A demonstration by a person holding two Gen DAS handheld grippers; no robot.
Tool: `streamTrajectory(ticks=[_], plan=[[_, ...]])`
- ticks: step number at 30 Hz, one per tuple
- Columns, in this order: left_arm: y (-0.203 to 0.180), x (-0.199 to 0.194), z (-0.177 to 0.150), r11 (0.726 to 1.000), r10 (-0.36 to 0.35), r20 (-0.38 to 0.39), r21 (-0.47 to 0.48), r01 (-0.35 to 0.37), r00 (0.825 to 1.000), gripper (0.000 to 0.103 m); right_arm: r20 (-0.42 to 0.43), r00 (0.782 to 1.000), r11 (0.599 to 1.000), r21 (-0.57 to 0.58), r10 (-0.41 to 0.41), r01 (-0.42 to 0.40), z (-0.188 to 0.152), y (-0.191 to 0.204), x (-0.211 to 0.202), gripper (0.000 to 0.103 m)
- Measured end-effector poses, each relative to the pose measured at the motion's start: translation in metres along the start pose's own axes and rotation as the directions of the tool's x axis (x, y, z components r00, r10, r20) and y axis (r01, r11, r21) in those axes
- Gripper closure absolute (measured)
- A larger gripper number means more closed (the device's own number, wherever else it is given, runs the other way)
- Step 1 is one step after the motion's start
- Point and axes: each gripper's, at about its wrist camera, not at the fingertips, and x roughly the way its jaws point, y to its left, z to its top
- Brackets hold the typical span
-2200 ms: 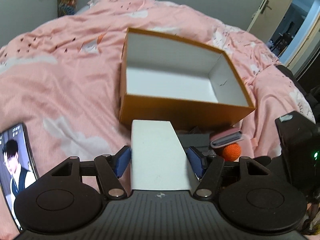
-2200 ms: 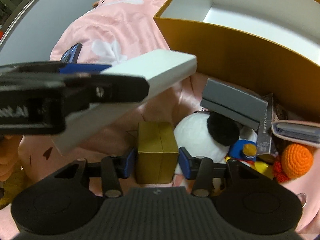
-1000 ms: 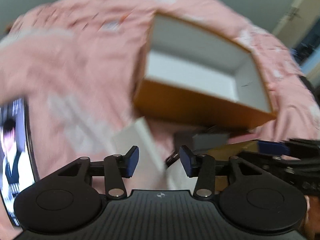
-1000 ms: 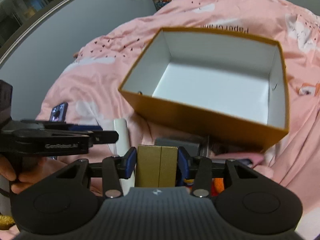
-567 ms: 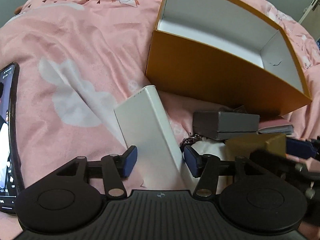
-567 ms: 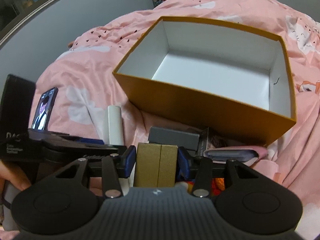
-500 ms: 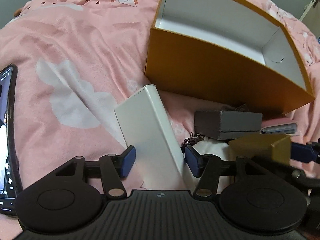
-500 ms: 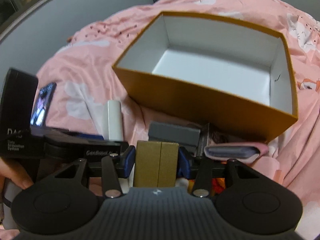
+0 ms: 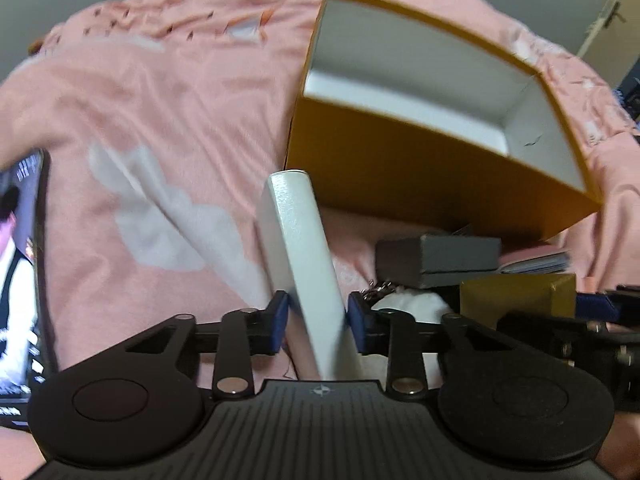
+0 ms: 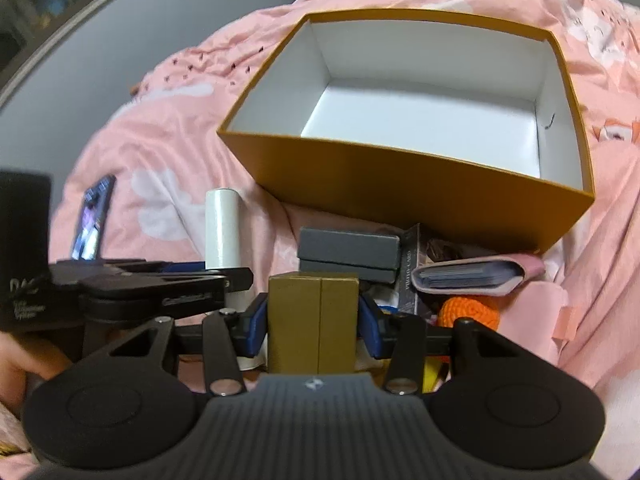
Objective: Organize objects
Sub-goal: 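Carry the white box into the orange box with the left gripper while the right carries the gold box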
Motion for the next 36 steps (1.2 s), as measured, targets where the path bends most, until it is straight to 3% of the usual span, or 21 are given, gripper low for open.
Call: streamTrajectory(ticks=[4,8,16,25,27,31,36], plan=[[-0.008,-0.025,0.005,0.998,-0.049,0.104,0.046,0.045,0.993,0.071,0.063,0.998,1.0,-0.008,0.006,-0.006,0.007,0.002,-0.018,0.054],[-0.018,-0.057,0.01,0.993,-0.099,0.242,0.082,0.082,0.965,0.073,0.136,0.991,1.0,-0.018,0.015,-0.013,0.019,0.003,-0.041,0.054],[-0.027,-0.078,0.041,0.973,-0.227,0.349,0.109,0.202,0.909,0.075,0.233,0.972,0.998,-0.056,-0.018,0.032,0.053,0.003,-0.065,0.054],[-0.038,-0.092,0.076,0.961,-0.274,0.47,0.154,0.228,0.839,0.075,0.314,0.946,0.991,-0.077,-0.078,0.107,0.083,-0.001,-0.081,0.054],[-0.04,-0.081,0.091,0.964,-0.267,0.471,0.14,0.228,0.841,0.075,0.325,0.939,0.986,-0.078,-0.114,0.146,0.092,-0.005,-0.077,0.054],[-0.045,-0.043,0.114,0.972,-0.234,0.451,0.087,0.218,0.861,0.075,0.307,0.938,0.983,-0.036,-0.163,0.182,0.109,-0.023,-0.054,0.054],[-0.043,0.012,0.128,0.969,-0.233,0.383,0.009,0.249,0.894,0.075,0.233,0.955,0.983,0.029,-0.184,0.183,0.125,-0.049,-0.01,0.055]])
